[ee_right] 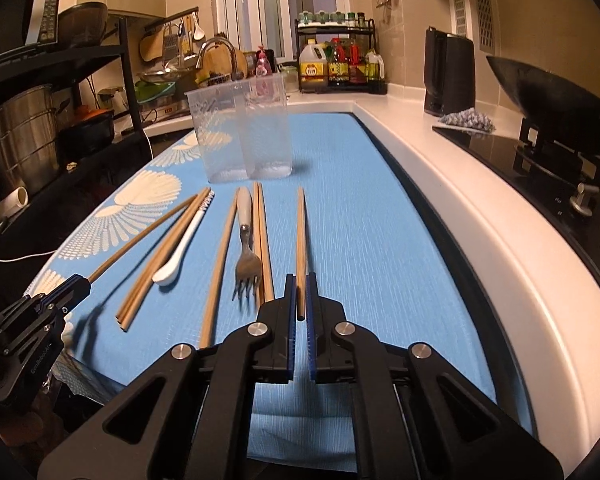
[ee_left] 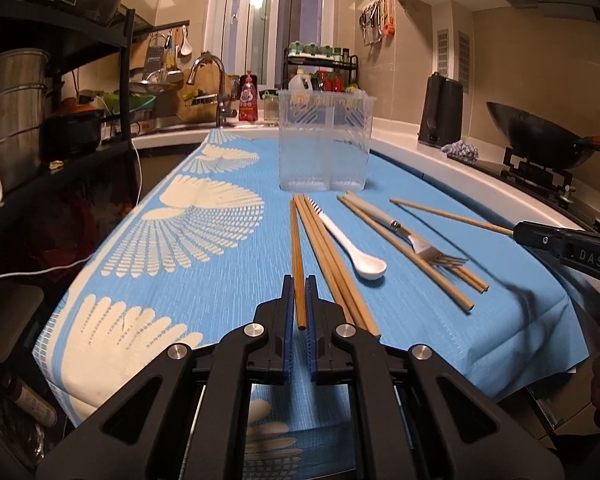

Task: Organize utensils
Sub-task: 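Lift the chopsticks upright with both tools and carry them over the clear container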

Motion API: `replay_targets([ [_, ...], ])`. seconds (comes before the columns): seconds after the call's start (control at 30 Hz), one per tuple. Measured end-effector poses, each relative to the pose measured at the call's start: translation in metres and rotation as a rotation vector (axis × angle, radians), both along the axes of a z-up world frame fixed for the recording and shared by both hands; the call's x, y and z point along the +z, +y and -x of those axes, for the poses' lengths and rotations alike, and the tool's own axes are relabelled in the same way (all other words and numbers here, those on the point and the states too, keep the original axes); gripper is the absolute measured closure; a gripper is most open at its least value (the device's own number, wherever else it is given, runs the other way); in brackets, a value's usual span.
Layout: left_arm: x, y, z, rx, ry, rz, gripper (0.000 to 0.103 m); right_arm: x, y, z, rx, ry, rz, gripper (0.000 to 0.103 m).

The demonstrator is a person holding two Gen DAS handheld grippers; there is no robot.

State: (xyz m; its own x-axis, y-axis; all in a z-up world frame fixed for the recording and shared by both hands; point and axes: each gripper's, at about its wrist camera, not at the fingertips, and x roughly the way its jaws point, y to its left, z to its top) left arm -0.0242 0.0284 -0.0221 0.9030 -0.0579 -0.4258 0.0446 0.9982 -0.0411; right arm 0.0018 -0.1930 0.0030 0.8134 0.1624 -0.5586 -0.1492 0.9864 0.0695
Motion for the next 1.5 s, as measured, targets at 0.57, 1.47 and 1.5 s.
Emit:
replay_targets([
  [0.57,0.073,0.017,-0.008,-0.011,-0.106,0.064,0.097,0.074,-0.01,0.002,0.01,-0.136,-0.034,0.098],
  [1.47,0.174,0.035,-0.117,-0.082,0.034,0.101,0.097,0.169,0.015,-0.096,0.104,-0.144,-0.054,0.098],
  [1.5,0.177,0.035,-0.12,-0.084,0.04,0.103,0.097,0.173,0.017,-0.099,0.107,-0.147,-0.055,0.098],
])
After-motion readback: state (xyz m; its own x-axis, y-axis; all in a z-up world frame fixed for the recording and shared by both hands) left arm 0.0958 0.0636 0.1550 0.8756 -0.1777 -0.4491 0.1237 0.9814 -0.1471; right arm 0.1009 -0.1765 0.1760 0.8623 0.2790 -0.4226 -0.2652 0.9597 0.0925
